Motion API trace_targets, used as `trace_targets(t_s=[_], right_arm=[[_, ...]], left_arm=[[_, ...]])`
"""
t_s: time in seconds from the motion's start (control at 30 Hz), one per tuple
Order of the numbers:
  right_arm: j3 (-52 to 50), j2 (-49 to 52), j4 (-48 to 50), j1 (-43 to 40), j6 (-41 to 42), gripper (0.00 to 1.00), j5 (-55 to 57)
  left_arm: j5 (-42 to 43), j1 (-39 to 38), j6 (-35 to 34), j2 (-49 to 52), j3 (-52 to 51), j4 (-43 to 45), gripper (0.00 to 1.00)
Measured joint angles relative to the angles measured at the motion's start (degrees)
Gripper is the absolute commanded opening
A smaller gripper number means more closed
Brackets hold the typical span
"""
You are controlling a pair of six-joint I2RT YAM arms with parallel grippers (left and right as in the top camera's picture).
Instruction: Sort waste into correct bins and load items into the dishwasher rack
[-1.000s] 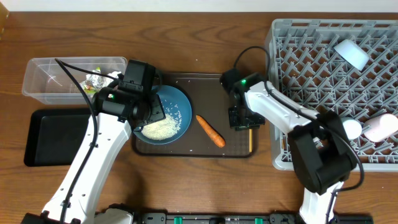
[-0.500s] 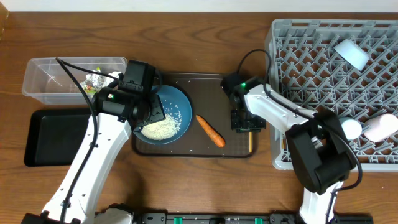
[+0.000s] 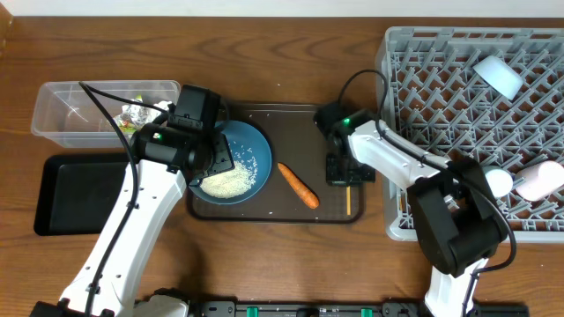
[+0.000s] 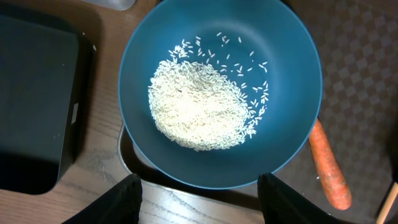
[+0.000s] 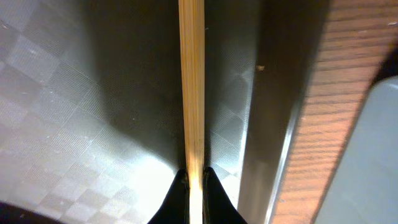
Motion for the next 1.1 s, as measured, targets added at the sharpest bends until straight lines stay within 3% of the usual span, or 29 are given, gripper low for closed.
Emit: trace_targets(t_s=[0.17, 0.43, 0.63, 0.9, 1.1], right_arm=[[4.83, -4.79, -1.46, -2.56, -2.67, 0.01, -0.57], [9.60, -23.37, -6.97, -12.07, -12.39, 0.01, -0.44], [8.20, -23.91, -13.14, -19.41, -18.40, 0.01, -0.35], [-2.51, -23.12, -8.41, -21.18, -21.66, 0.01, -1.09], [-7.76, -22.58, -4.57, -21.18, -22.47, 0.25, -3.08]], left_arm=[[0.00, 0.00, 0.02, 0.00, 0.00, -0.02, 0.61], [0.00, 0.00, 0.02, 0.00, 0.00, 0.00, 0.61], [0.00, 0.00, 0.02, 0.00, 0.00, 0.02, 0.61], [-0.02, 0.00, 0.02, 0.00, 0.00, 0.04, 0.61], [0.00, 0.00, 0.02, 0.00, 0.00, 0.02, 0.61]])
